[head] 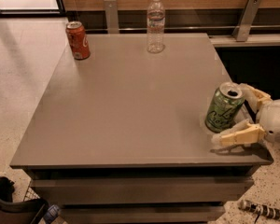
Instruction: Move green can near coke can
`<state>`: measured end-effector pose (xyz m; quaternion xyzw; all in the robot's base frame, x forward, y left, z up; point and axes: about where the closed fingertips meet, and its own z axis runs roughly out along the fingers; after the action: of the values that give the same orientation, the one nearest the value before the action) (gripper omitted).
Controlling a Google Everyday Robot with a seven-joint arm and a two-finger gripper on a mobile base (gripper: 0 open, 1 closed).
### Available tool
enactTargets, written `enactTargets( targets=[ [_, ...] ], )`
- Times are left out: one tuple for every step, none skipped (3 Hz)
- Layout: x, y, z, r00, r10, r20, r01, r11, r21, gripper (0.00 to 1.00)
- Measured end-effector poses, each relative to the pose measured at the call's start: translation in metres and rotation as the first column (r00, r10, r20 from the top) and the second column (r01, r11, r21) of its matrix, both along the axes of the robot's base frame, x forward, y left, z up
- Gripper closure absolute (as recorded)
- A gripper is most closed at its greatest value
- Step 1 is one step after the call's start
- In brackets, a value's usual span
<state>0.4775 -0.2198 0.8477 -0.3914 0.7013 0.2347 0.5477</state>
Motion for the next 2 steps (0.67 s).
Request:
enactTargets(
  targets=[
    [0.0004, 0.0023, 0.0007, 1.0, 0.004, 0.001, -0.004, 1.0, 0.0, 0.16],
    [0.0007, 0.0052, 0.0014, 1.0, 0.009, 0.002, -0.009, 1.0, -0.001, 0.47]
  ],
)
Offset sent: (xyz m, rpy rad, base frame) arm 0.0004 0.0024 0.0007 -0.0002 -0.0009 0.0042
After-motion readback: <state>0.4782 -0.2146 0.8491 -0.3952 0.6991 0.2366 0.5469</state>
